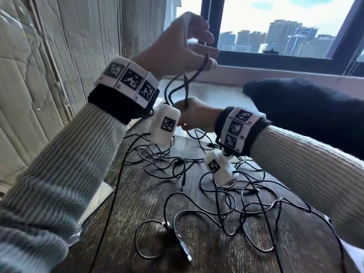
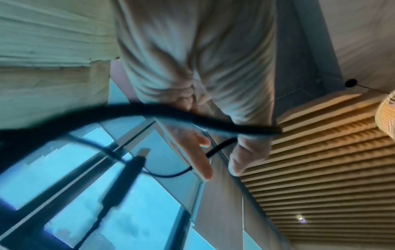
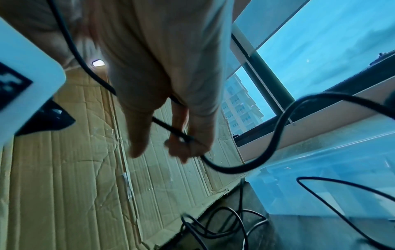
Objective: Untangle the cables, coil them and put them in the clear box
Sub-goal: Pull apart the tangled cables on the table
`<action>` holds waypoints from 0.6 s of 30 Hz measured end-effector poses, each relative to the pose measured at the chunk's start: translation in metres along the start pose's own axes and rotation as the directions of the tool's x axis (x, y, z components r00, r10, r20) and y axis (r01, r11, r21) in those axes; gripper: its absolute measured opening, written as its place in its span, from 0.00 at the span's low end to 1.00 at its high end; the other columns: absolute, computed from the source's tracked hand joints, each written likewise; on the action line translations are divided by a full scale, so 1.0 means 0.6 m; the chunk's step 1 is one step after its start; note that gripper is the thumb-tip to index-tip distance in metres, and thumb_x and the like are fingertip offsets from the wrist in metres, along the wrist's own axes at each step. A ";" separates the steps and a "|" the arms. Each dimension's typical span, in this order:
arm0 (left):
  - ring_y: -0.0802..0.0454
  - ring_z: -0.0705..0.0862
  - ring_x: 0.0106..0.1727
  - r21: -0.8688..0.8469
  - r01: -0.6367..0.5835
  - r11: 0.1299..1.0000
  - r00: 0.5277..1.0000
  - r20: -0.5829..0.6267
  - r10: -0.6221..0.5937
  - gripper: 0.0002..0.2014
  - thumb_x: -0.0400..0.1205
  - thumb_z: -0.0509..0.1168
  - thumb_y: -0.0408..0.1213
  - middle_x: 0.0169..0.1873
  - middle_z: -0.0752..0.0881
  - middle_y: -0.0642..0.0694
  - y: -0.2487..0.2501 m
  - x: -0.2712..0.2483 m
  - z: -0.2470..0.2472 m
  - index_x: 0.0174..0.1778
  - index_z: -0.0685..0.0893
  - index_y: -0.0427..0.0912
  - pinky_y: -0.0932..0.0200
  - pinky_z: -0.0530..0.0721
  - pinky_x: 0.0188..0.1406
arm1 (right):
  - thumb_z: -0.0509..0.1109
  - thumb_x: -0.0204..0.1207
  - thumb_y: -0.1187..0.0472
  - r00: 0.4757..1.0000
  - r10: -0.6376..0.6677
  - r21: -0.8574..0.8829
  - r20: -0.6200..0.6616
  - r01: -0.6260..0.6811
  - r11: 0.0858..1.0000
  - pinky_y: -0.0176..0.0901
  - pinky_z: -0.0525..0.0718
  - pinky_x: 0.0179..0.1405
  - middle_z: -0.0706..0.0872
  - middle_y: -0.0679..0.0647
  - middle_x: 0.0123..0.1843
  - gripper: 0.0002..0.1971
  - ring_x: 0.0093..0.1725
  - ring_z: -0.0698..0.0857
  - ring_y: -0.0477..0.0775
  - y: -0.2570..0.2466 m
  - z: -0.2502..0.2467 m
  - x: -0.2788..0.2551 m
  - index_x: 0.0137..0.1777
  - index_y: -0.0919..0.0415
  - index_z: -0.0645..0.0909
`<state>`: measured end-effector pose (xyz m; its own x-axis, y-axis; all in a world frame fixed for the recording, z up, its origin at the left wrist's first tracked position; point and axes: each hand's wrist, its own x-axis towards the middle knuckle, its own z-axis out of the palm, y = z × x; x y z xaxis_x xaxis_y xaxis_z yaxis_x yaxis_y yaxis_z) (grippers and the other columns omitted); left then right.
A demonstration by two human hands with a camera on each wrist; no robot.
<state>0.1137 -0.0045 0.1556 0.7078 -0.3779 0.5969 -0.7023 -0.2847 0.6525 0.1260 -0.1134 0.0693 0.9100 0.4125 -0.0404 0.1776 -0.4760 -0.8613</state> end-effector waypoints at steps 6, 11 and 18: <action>0.50 0.85 0.59 -0.062 0.082 0.995 0.991 -0.103 -0.088 0.19 0.72 0.74 0.38 0.55 0.83 0.46 -0.049 -0.020 -0.048 0.55 0.76 0.41 0.55 0.87 0.52 | 0.73 0.77 0.63 0.973 -0.054 0.117 -0.227 0.082 0.990 0.36 0.78 0.31 0.86 0.59 0.41 0.05 0.29 0.77 0.47 -0.018 -0.065 -0.012 0.44 0.66 0.83; 0.46 0.73 0.73 0.095 0.336 0.937 0.942 -0.022 -0.335 0.62 0.56 0.78 0.66 0.74 0.70 0.39 -0.131 -0.053 -0.028 0.79 0.54 0.42 0.52 0.74 0.69 | 0.65 0.82 0.67 0.920 -0.172 0.310 -0.351 0.288 0.906 0.34 0.73 0.25 0.75 0.55 0.32 0.06 0.26 0.71 0.46 -0.053 -0.109 -0.048 0.42 0.66 0.79; 0.48 0.75 0.73 0.918 0.170 0.359 0.317 0.294 -0.902 0.63 0.46 0.79 0.69 0.77 0.69 0.51 -0.266 -0.113 0.029 0.79 0.62 0.57 0.50 0.75 0.71 | 0.60 0.84 0.68 0.888 -0.147 0.546 -0.435 0.390 0.742 0.37 0.75 0.27 0.74 0.54 0.32 0.05 0.27 0.75 0.47 -0.090 -0.133 -0.083 0.47 0.66 0.73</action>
<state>0.1765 0.0512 0.0031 0.8348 -0.1219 -0.5368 -0.2019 -0.9750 -0.0925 0.1008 -0.1701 0.1580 0.9452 0.0985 0.3113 0.2825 0.2317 -0.9309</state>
